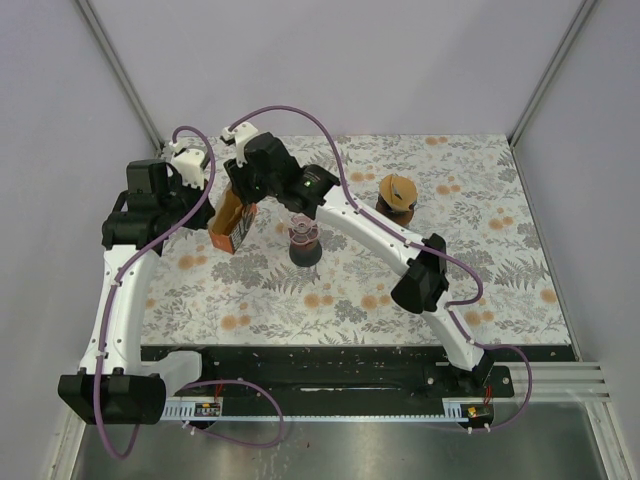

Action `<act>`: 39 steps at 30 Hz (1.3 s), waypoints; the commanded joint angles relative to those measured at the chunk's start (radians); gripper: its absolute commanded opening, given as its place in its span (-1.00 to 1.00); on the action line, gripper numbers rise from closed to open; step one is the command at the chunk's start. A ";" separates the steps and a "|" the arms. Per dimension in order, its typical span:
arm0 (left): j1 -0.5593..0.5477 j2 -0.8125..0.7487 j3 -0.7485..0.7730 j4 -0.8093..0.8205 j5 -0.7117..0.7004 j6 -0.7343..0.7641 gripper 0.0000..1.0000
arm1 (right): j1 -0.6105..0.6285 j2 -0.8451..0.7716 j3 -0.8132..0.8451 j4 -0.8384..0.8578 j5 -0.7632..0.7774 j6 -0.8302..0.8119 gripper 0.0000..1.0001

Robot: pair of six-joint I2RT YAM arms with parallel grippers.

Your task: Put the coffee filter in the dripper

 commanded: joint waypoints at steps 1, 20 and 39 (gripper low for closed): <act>-0.002 0.003 0.018 0.053 0.009 0.001 -1.00 | 0.010 0.019 0.018 0.015 0.004 -0.013 -0.19; -0.002 0.011 0.017 0.063 0.023 -0.001 -1.00 | 0.035 -0.050 -0.063 0.067 0.110 -0.025 -0.27; -0.002 0.012 0.009 0.059 0.052 -0.010 -1.00 | 0.009 -0.030 -0.014 0.021 0.093 0.003 -0.88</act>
